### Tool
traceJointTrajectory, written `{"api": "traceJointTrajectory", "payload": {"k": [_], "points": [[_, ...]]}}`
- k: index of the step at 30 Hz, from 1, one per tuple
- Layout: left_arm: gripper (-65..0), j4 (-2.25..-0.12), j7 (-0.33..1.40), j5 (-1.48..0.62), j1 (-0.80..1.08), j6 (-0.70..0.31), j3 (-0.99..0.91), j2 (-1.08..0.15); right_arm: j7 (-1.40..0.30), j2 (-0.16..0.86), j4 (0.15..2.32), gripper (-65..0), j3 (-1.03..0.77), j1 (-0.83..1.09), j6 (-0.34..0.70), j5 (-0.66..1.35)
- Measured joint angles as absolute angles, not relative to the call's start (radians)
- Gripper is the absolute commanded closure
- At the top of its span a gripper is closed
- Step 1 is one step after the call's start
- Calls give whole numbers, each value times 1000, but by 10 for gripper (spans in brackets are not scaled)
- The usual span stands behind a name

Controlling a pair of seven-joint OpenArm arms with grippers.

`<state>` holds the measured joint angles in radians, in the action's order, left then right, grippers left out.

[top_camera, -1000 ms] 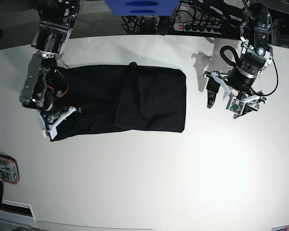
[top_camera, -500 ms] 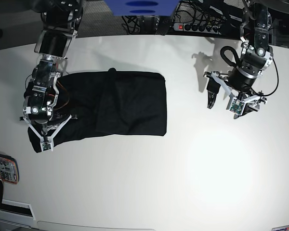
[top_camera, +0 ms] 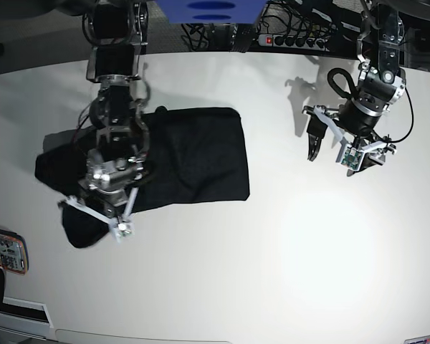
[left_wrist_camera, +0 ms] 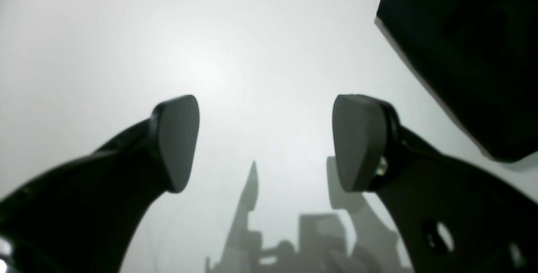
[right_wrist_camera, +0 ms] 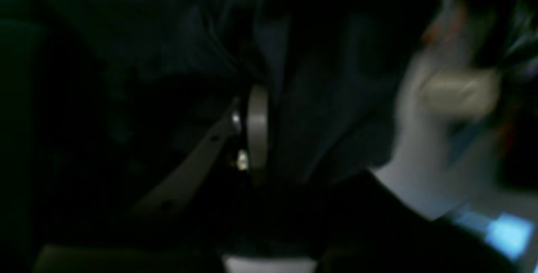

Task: Fold the T-shirt properly
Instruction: 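Lift the strip end with the right gripper and fold it toward the left gripper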

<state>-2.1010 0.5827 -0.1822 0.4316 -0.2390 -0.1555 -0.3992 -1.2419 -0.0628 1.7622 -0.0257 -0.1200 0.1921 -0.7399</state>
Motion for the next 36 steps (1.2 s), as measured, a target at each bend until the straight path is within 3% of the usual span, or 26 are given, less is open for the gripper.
{"api": "traceJointTrajectory", "payload": {"k": [6, 11, 19, 36], "points": [[-481, -2101, 583, -182, 433, -239, -155, -399, -1242, -149, 1784, 0, 65, -118, 196, -910], [-481, -2101, 583, -183, 432, -240, -155, -399, -1232, -144, 1797, 0, 133, -32, 172, -993], [-481, -2101, 583, -182, 429, -239, -155, -399, -1234, -142, 1792, 0, 258, 67, 54, -1004], [-481, -2101, 583, -182, 435, -239, -155, -405, -1346, -145, 1792, 0, 440, 46, 35, -1003]]}}
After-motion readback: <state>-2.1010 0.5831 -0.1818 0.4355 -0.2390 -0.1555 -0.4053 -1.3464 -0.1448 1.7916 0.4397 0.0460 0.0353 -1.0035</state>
